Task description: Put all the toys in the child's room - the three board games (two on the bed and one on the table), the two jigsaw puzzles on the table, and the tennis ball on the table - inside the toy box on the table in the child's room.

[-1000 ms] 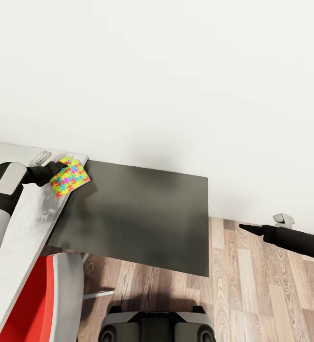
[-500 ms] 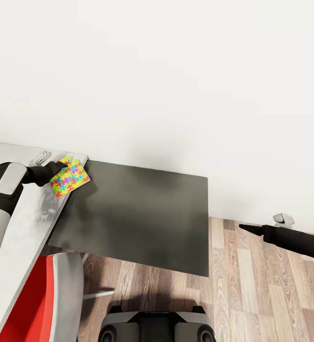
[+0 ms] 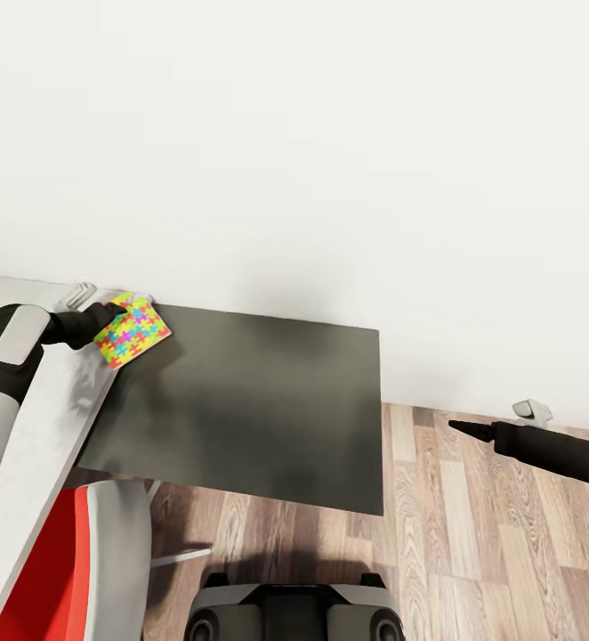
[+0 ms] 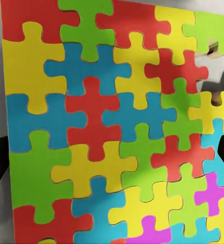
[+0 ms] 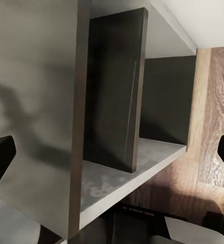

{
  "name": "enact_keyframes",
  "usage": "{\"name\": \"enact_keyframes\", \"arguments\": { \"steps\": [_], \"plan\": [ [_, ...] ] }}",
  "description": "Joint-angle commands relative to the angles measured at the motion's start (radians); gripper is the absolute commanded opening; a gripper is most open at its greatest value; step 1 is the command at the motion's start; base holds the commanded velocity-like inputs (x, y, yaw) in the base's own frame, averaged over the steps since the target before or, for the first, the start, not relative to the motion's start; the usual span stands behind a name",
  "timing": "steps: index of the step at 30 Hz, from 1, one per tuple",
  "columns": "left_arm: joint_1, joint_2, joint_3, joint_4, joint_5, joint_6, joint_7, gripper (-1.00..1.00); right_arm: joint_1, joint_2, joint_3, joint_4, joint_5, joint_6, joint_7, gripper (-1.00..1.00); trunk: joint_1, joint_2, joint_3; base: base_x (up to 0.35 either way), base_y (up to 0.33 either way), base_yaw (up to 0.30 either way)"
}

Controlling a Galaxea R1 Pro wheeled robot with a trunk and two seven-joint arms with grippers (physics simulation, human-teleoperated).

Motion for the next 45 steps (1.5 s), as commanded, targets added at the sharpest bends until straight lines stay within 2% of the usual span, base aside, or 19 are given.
{"name": "enact_keyframes", "arguments": {
  "steps": [1, 24, 27, 31, 33, 36, 37, 42, 43, 45],
  "plan": [
    [0.000, 0.001, -0.004, -0.001, 0.018, 0.000, 0.009, 1.00, -0.001, 0.000, -0.001, 0.000, 0.009, 0.004, 0.010, 1.00, 0.001, -0.001, -0.001, 0.000, 0.000, -0.021],
    [0.019, 0.013, 0.007, -0.003, 0.017, 0.003, -0.024, 1.00, -0.001, 0.001, -0.001, 0.000, 0.009, 0.004, 0.010, 1.00, 0.001, -0.001, -0.001, 0.000, 0.000, -0.004],
    [0.022, 0.025, 0.008, -0.010, 0.022, 0.011, -0.027, 1.00, -0.001, 0.001, -0.001, 0.000, 0.009, 0.004, 0.010, 1.00, 0.001, -0.001, -0.001, 0.000, 0.000, 0.000],
    [0.042, 0.065, 0.010, -0.052, 0.032, 0.049, -0.029, 1.00, -0.001, 0.000, 0.000, 0.000, 0.009, 0.004, 0.010, 1.00, 0.001, -0.001, -0.001, 0.000, 0.000, 0.000],
    [0.051, 0.072, 0.013, -0.066, 0.036, 0.060, -0.028, 1.00, -0.001, 0.000, 0.001, 0.000, 0.009, 0.004, 0.010, 1.00, 0.001, -0.001, -0.001, 0.000, 0.000, 0.000],
    [0.083, 0.096, 0.051, -0.109, 0.054, 0.088, -0.024, 1.00, -0.001, 0.000, 0.003, 0.000, 0.009, 0.004, 0.010, 1.00, 0.001, -0.001, -0.001, 0.000, 0.000, 0.000],
    [0.083, 0.096, 0.051, -0.109, 0.054, 0.088, -0.024, 1.00, -0.001, 0.000, 0.003, 0.000, 0.009, 0.004, 0.010, 1.00, 0.001, -0.001, -0.001, 0.000, 0.000, 0.000],
    [0.158, 0.130, 0.178, -0.200, 0.082, 0.133, -0.022, 1.00, 0.000, 0.000, 0.003, 0.000, 0.009, 0.002, 0.010, 1.00, 0.001, -0.001, -0.001, 0.000, 0.000, 0.000],
    [0.158, 0.130, 0.178, -0.200, 0.082, 0.133, -0.022, 1.00, 0.000, 0.000, 0.003, 0.000, 0.009, 0.002, 0.010, 1.00, 0.001, -0.001, -0.001, 0.000, 0.000, 0.000],
    [0.185, 0.136, 0.220, -0.238, 0.088, 0.146, -0.021, 1.00, 0.000, 0.000, 0.003, 0.000, 0.009, -0.001, 0.014, 1.00, 0.001, -0.001, -0.001, 0.000, 0.000, 0.000]
  ]
}}
